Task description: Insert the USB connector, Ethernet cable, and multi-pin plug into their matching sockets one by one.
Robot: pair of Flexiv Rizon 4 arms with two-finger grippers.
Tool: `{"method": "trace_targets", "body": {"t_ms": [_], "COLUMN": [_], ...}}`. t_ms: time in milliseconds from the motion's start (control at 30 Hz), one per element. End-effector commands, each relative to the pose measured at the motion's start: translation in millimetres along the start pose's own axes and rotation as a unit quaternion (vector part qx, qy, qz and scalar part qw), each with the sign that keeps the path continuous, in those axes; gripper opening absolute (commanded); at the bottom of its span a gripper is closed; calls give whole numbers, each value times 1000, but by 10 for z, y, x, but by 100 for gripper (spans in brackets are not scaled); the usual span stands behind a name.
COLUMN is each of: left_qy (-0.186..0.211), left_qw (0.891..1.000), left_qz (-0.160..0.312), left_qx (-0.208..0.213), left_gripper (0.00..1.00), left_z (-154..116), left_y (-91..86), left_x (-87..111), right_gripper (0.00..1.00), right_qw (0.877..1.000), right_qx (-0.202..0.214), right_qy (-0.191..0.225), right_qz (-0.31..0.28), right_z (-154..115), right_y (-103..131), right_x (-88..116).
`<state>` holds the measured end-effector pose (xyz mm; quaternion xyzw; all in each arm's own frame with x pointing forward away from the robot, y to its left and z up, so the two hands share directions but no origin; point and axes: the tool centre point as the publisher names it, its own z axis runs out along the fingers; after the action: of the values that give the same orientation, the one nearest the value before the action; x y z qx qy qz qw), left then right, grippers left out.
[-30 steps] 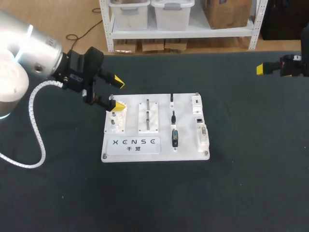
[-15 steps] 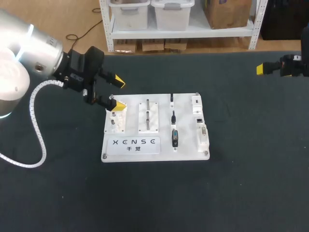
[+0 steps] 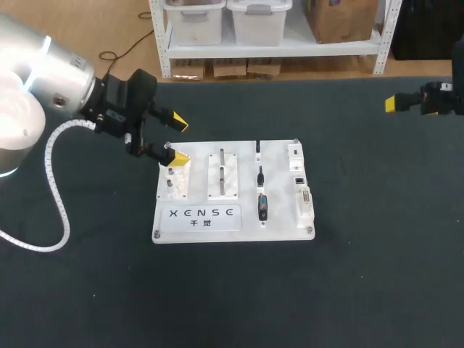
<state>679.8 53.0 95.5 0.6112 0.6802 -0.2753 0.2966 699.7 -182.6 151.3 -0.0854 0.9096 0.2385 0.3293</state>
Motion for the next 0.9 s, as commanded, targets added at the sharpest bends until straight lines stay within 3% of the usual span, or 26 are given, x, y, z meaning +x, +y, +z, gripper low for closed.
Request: {"method": "trace_targets", "body": {"t_ms": [33, 433, 667, 900], "left_qy": [-2, -2, -2, -2], "left_qw": [1000, 1000, 1000, 1000], "left_qz": [1, 1, 1, 1], "left_qx": [0, 0, 0, 0], "left_gripper": [100, 100, 100, 100], "left_z": [8, 8, 8, 8], "left_y": [8, 8, 8, 8], "left_x": [13, 13, 13, 13], "right_gripper": [100, 100, 100, 100], "right_qw": [1000, 1000, 995, 978], "right_qx": [-4, -4, 80, 169], "right_qy": [-1, -1, 57, 109], "right_qz": [-1, -1, 6, 47], "right_z": [8, 8, 527, 972], "right_y": [-18, -18, 564, 909], "right_x": [2, 2, -189, 28]}}
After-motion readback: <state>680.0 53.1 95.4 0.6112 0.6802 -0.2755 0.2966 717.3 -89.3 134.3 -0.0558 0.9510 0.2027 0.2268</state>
